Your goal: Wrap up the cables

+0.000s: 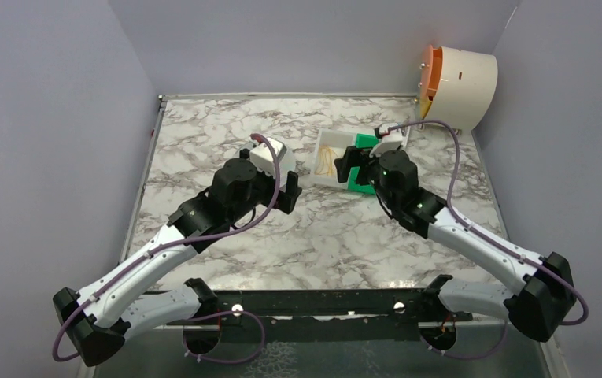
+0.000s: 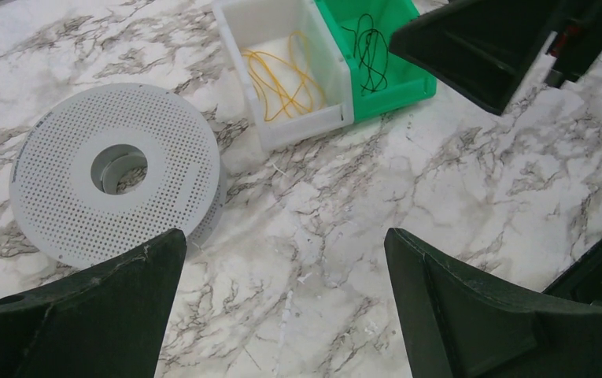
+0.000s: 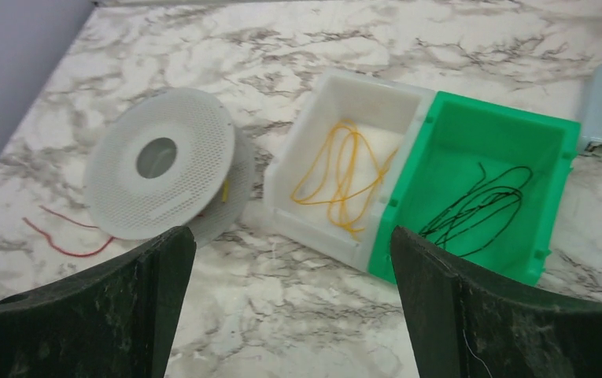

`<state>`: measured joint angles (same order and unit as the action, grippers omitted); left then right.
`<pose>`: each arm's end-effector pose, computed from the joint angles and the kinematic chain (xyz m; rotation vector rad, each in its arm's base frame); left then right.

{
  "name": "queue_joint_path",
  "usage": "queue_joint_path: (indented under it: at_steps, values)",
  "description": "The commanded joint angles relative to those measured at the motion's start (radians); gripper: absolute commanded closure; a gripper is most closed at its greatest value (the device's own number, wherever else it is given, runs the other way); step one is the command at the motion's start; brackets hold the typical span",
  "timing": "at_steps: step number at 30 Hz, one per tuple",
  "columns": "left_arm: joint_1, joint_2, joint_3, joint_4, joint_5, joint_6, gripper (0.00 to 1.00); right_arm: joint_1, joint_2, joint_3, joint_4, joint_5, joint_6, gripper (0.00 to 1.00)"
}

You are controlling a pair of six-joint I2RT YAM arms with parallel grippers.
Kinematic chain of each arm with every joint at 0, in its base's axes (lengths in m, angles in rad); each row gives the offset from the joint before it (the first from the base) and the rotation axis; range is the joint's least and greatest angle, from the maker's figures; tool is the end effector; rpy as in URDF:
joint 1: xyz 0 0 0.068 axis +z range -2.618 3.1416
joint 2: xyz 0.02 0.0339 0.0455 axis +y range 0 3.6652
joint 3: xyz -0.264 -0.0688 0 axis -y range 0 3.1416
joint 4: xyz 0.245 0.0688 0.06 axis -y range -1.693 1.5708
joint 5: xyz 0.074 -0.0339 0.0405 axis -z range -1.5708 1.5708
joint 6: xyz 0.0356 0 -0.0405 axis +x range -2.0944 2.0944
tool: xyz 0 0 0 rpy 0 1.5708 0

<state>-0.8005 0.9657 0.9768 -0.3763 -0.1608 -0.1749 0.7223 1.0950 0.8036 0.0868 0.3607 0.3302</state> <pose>0.1546 -0.1511 0.3544 0.4997 1.8983 -0.4926 0.2004 0.1599 0.3135 -0.0869 1.7812 0.4429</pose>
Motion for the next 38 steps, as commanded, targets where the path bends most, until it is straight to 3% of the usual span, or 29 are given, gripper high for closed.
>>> queue_joint_path:
  at_steps: [1,3,6,10,14,19,26,36,38]
  values:
    - [0.007,-0.021,0.008,-0.033,0.062,0.024,0.01,-0.080,0.119,0.111,-0.169,-0.030,-0.055,0.00]
    - [0.015,-0.005,0.000,-0.022,0.068,0.020,0.01,-0.127,0.188,0.167,-0.222,-0.098,-0.064,0.00]
    - [0.054,0.015,-0.018,0.022,0.105,-0.011,0.01,-0.176,0.284,0.238,-0.342,-0.071,-0.040,0.00]
    - [0.183,0.022,-0.059,0.077,0.184,-0.063,0.01,-0.211,0.325,0.245,-0.389,-0.037,0.002,0.00]
    - [0.306,0.000,-0.089,0.070,0.159,-0.084,0.01,-0.215,0.309,0.220,-0.428,0.007,0.018,0.00]
    - [0.371,-0.094,-0.141,0.059,0.066,-0.093,0.01,-0.215,0.187,0.183,-0.436,-0.055,0.043,0.00]
    - [0.389,-0.206,-0.179,0.081,-0.046,-0.071,0.01,-0.215,-0.054,0.070,-0.298,-0.098,0.047,0.00]
    - [0.399,-0.289,-0.210,0.117,-0.082,-0.051,0.01,-0.215,-0.266,-0.026,-0.233,-0.162,0.041,0.00]
    - [0.399,-0.290,-0.212,0.120,-0.077,-0.052,0.01,-0.215,-0.262,-0.027,-0.229,-0.112,0.069,0.00]
